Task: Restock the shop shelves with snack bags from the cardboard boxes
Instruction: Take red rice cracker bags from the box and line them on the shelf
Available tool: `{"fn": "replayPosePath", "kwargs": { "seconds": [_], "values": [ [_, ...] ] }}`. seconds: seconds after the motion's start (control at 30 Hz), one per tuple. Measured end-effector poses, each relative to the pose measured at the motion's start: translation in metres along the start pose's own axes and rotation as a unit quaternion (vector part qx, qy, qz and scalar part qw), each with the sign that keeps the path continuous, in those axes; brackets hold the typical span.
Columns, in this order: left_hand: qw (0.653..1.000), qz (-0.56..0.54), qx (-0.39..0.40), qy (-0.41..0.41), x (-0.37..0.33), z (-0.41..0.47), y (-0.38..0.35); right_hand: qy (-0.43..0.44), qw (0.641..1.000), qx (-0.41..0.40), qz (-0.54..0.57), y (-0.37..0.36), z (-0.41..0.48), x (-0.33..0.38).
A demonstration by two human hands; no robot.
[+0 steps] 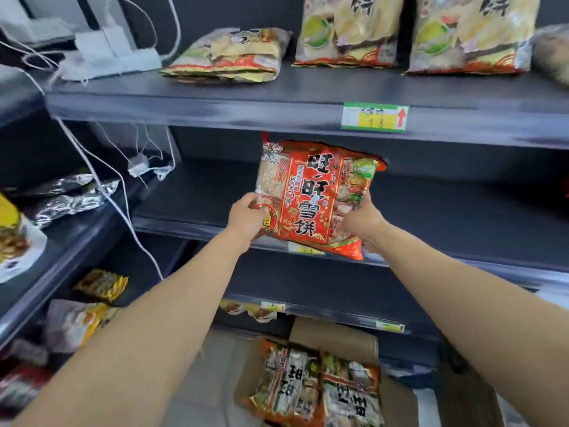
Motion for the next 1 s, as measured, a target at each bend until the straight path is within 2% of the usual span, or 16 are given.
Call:
{"fn": "replayPosePath", "kwargs": {
  "seconds": [0.1, 0.33, 0.57, 0.77, 1.0],
  "values": [
    [1.000, 0.002, -0.002, 0.002, 0.010, 0.031, 0.029, -0.007, 0.999, -0.016, -0.027, -0.038, 0.019, 0.016],
    [0.997, -0.041, -0.023, 0.068, 0.051, 0.127, 0.079, 0.036, 0.986, -0.072, -0.145, -0.114, 0.079, 0.048],
    [0.996, -0.060, -0.054, 0.025, 0.061, 0.215, 0.097, 0.073, 0.987, -0.102, -0.098, -0.149, 0.136, 0.081],
    [0.991, 0.024, -0.134, -0.004, 0.069, 0.283, 0.096, 0.113, 0.979, -0.139, -0.096, -0.171, 0.185, 0.099],
    [0.989, -0.076, -0.118, -0.043, 0.068, 0.324, 0.086, 0.132, 0.974, -0.165, -0.083, -0.183, 0.224, 0.104]
  ]
}}
Point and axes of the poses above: each hand's wrist, its own z-axis towards the middle knuckle, its own y-axis out of the back of the hand, x = y × z, the point moved 3 cm from there along z, towards the middle knuckle, and after that the axes turned 5 degrees about -y, right-handed, at the moved point
